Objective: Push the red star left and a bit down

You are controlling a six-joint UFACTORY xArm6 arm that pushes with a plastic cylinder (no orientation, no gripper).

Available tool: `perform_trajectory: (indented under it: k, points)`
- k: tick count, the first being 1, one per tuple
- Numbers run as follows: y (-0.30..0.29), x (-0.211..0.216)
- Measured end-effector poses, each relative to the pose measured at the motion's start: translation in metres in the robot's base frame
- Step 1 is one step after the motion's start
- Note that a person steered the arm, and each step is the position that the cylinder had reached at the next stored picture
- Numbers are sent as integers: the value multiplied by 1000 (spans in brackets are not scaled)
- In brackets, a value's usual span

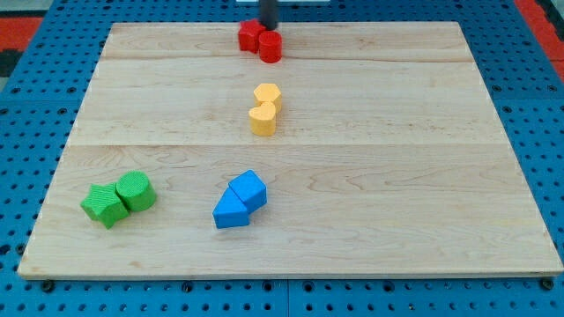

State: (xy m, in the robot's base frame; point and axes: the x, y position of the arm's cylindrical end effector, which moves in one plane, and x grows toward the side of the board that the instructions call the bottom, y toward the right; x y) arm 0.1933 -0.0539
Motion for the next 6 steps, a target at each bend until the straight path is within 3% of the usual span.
perform_trajectory:
  k: [1, 2, 4, 6]
  points:
    - [-50, 3]
    - [-57, -2]
    - [2, 7]
    - [-34, 32]
